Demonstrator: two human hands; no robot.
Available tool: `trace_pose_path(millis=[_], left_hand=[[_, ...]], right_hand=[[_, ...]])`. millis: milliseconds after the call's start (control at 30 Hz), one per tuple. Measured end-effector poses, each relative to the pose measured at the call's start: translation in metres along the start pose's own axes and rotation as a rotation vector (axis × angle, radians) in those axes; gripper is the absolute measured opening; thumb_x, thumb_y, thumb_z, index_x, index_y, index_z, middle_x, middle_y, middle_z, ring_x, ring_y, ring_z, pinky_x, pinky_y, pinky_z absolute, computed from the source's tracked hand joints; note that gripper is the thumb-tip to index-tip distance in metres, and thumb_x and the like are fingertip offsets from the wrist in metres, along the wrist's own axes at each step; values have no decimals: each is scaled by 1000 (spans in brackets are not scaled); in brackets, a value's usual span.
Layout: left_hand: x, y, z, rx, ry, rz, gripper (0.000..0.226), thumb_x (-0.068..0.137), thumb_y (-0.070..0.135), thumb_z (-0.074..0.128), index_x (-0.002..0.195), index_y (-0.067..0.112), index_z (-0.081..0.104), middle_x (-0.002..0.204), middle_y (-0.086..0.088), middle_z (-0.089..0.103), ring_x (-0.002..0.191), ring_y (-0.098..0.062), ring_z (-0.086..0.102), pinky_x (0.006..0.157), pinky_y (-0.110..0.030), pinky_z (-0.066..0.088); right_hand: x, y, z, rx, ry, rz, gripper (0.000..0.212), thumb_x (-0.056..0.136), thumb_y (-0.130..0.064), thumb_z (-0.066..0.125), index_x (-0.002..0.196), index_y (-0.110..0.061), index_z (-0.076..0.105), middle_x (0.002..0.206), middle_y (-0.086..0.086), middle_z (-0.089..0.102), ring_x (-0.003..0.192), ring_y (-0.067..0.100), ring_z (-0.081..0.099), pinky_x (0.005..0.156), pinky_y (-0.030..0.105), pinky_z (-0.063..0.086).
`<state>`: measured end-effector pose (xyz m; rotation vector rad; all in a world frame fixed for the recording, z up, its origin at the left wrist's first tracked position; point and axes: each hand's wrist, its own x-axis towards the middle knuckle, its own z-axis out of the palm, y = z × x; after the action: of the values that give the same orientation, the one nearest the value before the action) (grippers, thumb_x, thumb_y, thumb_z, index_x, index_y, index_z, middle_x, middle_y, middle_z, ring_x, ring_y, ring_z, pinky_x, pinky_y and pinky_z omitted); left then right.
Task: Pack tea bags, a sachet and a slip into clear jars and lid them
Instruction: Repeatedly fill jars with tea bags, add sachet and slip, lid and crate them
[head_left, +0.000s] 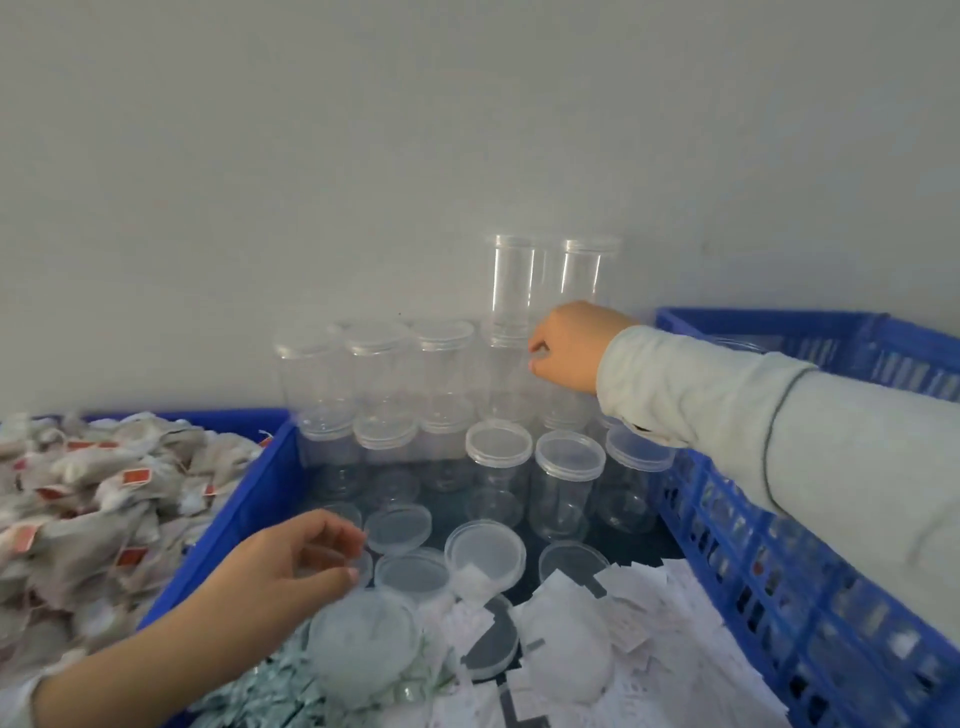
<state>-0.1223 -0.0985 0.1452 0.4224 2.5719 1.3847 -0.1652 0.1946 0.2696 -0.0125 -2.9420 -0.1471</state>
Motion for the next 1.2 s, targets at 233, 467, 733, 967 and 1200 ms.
trace_pose_path(millis=[233, 467, 733, 967, 1200], left_hand=[[-12, -30, 15, -33, 116, -42, 22, 73, 2, 74, 70, 23, 69, 72, 10, 71, 60, 1, 63, 70, -19, 52], [-21, -26, 21, 64, 220, 225, 31, 71, -5, 70, 68, 25, 66, 74, 19, 67, 71, -4, 63, 63, -11, 48], [-2, -23, 19, 70, 263, 352, 39, 71, -6, 70, 73, 32, 65, 91, 20, 61, 79, -5, 61, 67, -16, 49], [48, 15, 0, -105, 358, 220, 27, 83, 10, 65, 83, 36, 59, 83, 14, 64, 74, 4, 58, 60, -5, 43], [55, 45, -35, -178, 528, 284, 65, 78, 37, 73, 132, 36, 37, 136, 3, 36, 101, -7, 56, 72, -14, 42]], right_hand=[[79, -28, 11, 767, 226, 587, 71, 89, -29, 58, 144, -4, 21, 141, 15, 39, 125, 32, 46, 95, 36, 42], [133, -51, 37, 972, 360, 881, 84, 84, -36, 64, 145, -8, 14, 139, 12, 36, 127, 29, 37, 101, 36, 34], [158, -62, 47, 1006, 403, 880, 70, 77, -38, 74, 126, -9, 33, 132, 10, 42, 121, 26, 42, 95, 36, 39], [143, -70, 55, 921, 475, 664, 85, 75, -35, 75, 138, -5, 25, 137, 10, 42, 127, 28, 42, 93, 37, 40], [57, -112, 58, 964, 518, 166, 106, 69, -42, 79, 148, -11, 17, 145, 7, 38, 131, 18, 40, 103, 21, 31]])
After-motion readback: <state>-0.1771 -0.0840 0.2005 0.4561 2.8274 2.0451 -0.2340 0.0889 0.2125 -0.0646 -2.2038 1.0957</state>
